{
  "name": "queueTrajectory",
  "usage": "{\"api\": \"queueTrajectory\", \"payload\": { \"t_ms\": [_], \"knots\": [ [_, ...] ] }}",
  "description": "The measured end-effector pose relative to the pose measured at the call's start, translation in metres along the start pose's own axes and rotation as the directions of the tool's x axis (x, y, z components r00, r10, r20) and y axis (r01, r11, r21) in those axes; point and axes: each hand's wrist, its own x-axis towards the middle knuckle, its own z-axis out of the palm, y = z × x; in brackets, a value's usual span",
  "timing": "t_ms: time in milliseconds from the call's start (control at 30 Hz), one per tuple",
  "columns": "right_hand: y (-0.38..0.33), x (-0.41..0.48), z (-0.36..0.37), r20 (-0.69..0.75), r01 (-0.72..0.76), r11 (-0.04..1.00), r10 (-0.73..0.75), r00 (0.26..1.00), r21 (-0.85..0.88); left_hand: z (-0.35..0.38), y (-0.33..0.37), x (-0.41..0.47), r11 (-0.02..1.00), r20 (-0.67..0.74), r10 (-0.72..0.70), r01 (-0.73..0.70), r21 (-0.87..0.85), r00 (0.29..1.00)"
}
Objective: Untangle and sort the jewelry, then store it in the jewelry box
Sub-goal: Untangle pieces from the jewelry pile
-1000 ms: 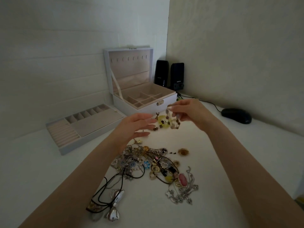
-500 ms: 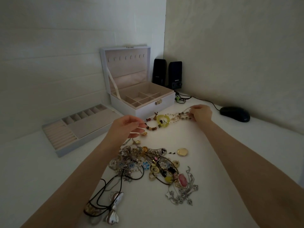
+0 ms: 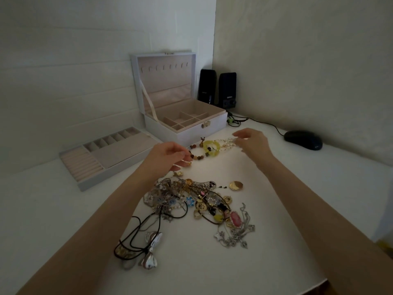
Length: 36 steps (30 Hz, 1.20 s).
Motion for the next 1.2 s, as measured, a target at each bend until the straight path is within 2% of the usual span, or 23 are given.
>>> {"api": "queueTrajectory", "payload": {
  "t_ms": [133, 233, 300, 400, 500, 633, 733, 833, 900, 1033, 1200],
  "knots": [
    [-0.015, -0.025, 0.015, 0.128, 0.113, 0.993, -0.11, 0.986, -0.021, -0.001, -0.004, 0.0, 0.964, 0.095, 0.061, -0.083, 0.253, 0.994],
    [-0.017, -0.039, 0.024, 0.135, 0.179, 0.983, -0.173, 0.976, -0.033, -0.004, -0.007, 0.0, 0.889, 0.17, 0.064, -0.134, 0.439, 0.983],
    [-0.016, -0.047, 0.026, 0.177, 0.205, 0.978, -0.196, 0.964, -0.03, -0.007, -0.009, 0.001, 0.831, 0.25, 0.011, -0.148, 0.536, 0.968],
    [-0.016, -0.053, 0.023, 0.34, 0.23, 0.973, -0.204, 0.918, -0.036, -0.012, -0.012, 0.001, 0.732, 0.354, -0.109, -0.166, 0.661, 0.929],
    [-0.021, -0.058, 0.02, 0.473, 0.258, 0.966, -0.218, 0.854, -0.021, -0.017, -0.01, 0.002, 0.678, 0.394, -0.156, -0.191, 0.709, 0.906],
    [-0.032, -0.066, 0.019, 0.58, 0.308, 0.951, -0.256, 0.773, 0.01, -0.026, -0.006, -0.002, 0.647, 0.415, -0.22, -0.186, 0.739, 0.883],
    [-0.036, -0.072, 0.02, 0.638, 0.356, 0.933, -0.305, 0.707, 0.052, -0.032, -0.004, -0.003, 0.754, 0.44, -0.183, -0.162, 0.637, 0.879],
    [-0.039, -0.076, 0.021, 0.658, 0.377, 0.923, -0.33, 0.676, 0.075, -0.043, -0.005, 0.002, 0.833, 0.334, -0.058, -0.139, 0.536, 0.941],
    [-0.04, -0.077, 0.022, 0.663, 0.384, 0.92, -0.335, 0.67, 0.077, -0.051, -0.007, 0.004, 0.795, 0.254, -0.051, -0.114, 0.595, 0.966],
    [-0.043, -0.08, 0.023, 0.671, 0.392, 0.918, -0.332, 0.663, 0.067, -0.056, -0.011, 0.003, 0.622, 0.247, -0.219, -0.06, 0.781, 0.944],
    [-0.041, -0.08, 0.026, 0.692, 0.37, 0.928, -0.292, 0.66, 0.039, -0.06, -0.01, 0.0, 0.603, 0.268, -0.354, -0.001, 0.798, 0.896]
  ]
}}
